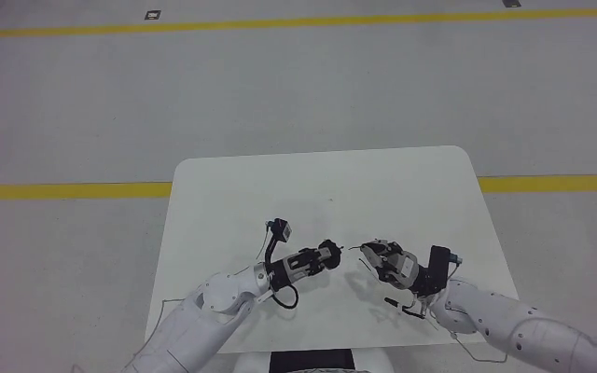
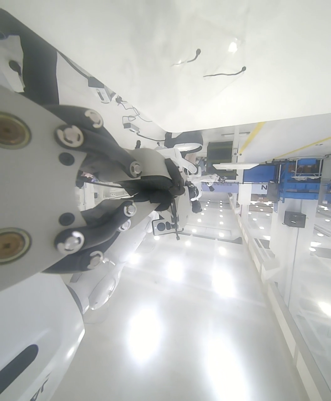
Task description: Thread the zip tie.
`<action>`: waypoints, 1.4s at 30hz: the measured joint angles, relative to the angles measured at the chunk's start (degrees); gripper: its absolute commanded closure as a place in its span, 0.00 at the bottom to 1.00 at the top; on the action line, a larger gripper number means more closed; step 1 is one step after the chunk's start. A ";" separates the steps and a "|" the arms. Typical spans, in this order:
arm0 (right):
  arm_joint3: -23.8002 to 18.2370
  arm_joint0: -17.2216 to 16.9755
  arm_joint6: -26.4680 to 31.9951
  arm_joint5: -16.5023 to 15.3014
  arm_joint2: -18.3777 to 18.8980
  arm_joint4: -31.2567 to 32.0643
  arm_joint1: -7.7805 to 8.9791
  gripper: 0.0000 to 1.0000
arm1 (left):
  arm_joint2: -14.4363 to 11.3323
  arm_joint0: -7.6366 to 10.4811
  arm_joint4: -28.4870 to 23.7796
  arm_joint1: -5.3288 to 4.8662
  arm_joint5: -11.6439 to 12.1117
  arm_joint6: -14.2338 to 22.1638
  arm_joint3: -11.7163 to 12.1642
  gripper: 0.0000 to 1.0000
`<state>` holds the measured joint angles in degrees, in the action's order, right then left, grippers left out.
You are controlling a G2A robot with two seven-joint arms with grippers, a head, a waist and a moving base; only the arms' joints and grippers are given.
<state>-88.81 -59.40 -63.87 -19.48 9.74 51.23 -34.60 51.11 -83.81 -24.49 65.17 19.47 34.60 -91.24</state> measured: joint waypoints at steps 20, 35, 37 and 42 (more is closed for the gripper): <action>-0.06 -0.29 -2.32 0.00 0.00 4.06 0.85 1.00 | 1.54 -0.88 11.83 0.39 0.01 4.15 -2.46 1.00; -0.28 -1.07 -2.22 0.00 0.00 6.63 1.26 1.00 | 1.56 -0.88 11.83 0.39 0.01 4.16 -2.44 1.00; -0.32 -1.16 -2.09 0.00 0.00 6.75 1.25 1.00 | 1.56 -0.88 11.83 0.39 0.01 4.16 -2.44 1.00; -0.11 -1.23 -1.68 0.00 0.00 6.65 1.15 1.00 | 1.56 -0.88 11.83 0.39 0.01 4.16 -2.44 1.00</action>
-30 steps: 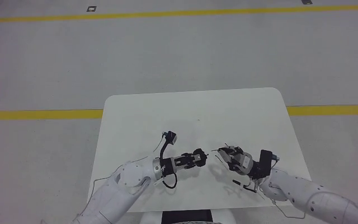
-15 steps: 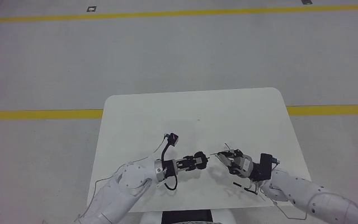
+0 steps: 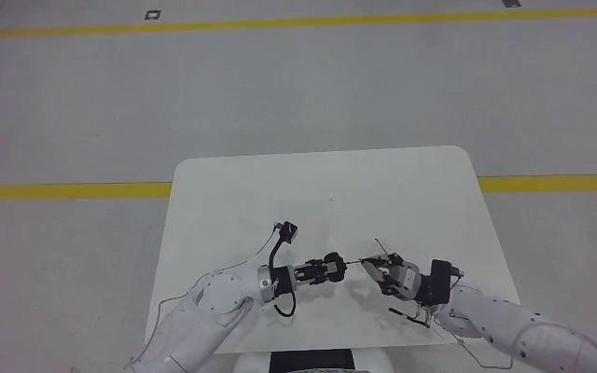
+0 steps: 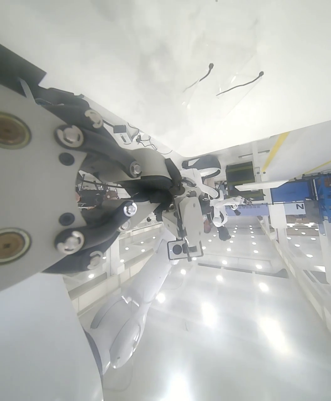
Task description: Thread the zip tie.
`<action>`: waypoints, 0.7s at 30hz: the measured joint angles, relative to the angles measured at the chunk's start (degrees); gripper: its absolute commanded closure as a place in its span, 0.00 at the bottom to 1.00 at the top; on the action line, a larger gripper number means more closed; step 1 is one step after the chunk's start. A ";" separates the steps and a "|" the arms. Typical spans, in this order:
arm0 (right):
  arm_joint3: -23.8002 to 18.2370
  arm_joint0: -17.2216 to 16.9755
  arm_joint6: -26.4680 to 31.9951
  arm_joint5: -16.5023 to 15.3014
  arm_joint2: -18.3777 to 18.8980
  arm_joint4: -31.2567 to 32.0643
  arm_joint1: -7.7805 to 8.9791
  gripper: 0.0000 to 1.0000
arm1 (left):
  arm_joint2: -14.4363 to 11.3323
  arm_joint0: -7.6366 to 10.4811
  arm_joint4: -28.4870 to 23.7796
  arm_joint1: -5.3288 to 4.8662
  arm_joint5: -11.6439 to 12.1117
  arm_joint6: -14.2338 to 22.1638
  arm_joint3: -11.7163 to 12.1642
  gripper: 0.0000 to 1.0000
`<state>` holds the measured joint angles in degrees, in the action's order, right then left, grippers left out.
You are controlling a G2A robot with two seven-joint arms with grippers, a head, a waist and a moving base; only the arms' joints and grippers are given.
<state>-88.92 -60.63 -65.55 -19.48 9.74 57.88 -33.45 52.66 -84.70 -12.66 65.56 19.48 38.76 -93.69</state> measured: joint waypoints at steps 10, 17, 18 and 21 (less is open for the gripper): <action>0.47 0.12 0.90 0.00 0.00 -0.44 -0.33 1.00 | 0.00 0.00 0.00 0.00 0.00 0.00 0.00 1.00; 0.63 0.01 1.29 0.00 0.00 -0.18 -0.42 1.00 | 0.00 0.00 0.00 0.00 0.00 0.00 0.00 1.00; 0.67 0.00 1.35 0.00 0.00 -0.09 -0.41 1.00 | 0.00 0.00 0.00 0.00 0.00 0.00 0.00 1.00; 0.83 0.00 1.62 0.00 0.00 0.01 -0.34 1.00 | 0.00 0.00 0.00 0.00 0.00 0.00 0.00 1.00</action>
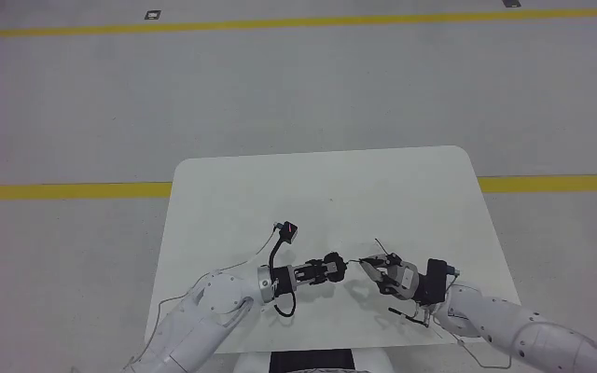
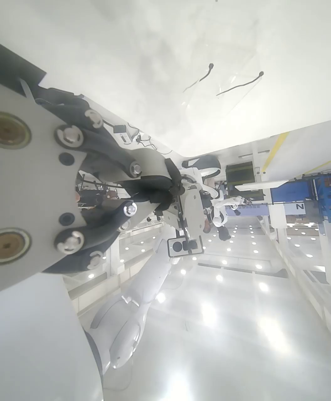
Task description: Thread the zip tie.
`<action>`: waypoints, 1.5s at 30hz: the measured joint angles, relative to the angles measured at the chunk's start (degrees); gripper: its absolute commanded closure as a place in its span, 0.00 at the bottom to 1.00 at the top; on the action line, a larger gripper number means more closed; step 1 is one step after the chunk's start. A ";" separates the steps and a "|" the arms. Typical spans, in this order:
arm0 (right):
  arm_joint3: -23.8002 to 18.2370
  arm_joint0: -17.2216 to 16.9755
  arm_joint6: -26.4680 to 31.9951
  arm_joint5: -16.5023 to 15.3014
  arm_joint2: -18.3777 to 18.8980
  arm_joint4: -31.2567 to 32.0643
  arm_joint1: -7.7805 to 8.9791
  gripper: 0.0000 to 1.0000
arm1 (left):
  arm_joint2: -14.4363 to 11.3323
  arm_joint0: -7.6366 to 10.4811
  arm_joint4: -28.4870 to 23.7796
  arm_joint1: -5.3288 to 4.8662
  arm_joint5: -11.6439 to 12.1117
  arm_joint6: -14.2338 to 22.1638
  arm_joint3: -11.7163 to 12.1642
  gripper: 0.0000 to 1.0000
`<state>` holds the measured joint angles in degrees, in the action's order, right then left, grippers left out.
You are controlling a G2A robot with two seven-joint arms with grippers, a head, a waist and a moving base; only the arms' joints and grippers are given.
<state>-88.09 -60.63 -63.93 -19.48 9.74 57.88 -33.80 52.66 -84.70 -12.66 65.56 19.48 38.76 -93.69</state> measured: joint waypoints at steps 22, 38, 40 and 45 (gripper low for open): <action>1.22 -0.30 1.96 0.00 0.00 -0.15 0.31 1.00 | 0.00 0.00 0.00 0.00 0.00 0.00 0.00 1.00; 1.38 -0.35 2.49 0.00 0.00 -0.14 0.53 1.00 | 0.00 0.00 0.00 0.00 0.00 0.00 0.00 1.00; 1.19 -0.22 2.16 0.00 0.00 0.06 0.49 1.00 | 0.00 0.00 0.00 0.00 0.00 0.00 0.00 1.00; 0.97 -0.10 1.64 0.00 0.00 1.03 0.37 1.00 | 0.00 0.00 0.00 0.00 0.00 0.00 0.00 1.00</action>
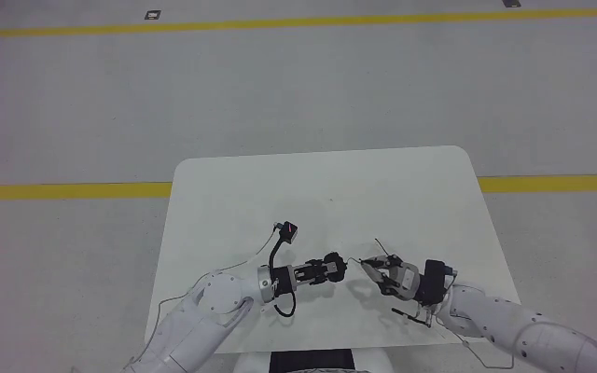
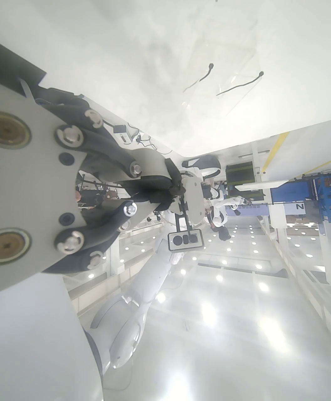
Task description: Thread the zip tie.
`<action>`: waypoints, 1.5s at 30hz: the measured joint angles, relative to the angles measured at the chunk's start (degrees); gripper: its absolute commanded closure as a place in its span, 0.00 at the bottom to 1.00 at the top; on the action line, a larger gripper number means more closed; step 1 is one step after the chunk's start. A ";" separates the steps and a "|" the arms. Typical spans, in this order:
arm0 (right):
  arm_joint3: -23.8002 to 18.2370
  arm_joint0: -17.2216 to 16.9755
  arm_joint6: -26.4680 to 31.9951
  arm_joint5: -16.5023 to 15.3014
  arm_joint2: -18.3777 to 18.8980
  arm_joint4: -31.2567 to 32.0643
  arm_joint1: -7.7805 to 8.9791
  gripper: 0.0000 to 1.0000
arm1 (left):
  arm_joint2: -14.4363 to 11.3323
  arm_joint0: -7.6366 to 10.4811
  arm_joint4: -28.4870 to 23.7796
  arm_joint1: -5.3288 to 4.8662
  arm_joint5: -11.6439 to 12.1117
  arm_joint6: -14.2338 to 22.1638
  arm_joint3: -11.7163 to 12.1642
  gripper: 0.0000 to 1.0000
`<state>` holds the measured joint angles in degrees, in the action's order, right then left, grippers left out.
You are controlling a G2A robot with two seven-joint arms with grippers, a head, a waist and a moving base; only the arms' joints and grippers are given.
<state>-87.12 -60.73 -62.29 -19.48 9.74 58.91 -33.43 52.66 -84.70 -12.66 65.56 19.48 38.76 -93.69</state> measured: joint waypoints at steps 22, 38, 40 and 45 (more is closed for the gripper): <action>0.74 0.17 -10.27 0.00 0.00 0.56 1.34 1.00 | 0.00 0.00 0.00 0.00 0.00 0.00 0.00 1.00; -0.10 0.45 -11.55 0.00 0.00 0.60 1.71 1.00 | 0.00 0.00 0.00 0.00 0.00 0.00 0.00 1.00; -0.10 0.45 -11.55 0.00 0.00 0.60 1.71 1.00 | 0.00 0.00 0.00 0.00 0.00 0.00 0.00 1.00; -0.10 0.45 -11.55 0.00 0.00 0.60 1.71 1.00 | 0.00 0.00 0.00 0.00 0.00 0.00 0.00 1.00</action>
<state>-87.21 -60.28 -73.84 -19.48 9.74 59.51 -31.72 52.66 -84.70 -12.66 65.56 19.48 38.76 -93.69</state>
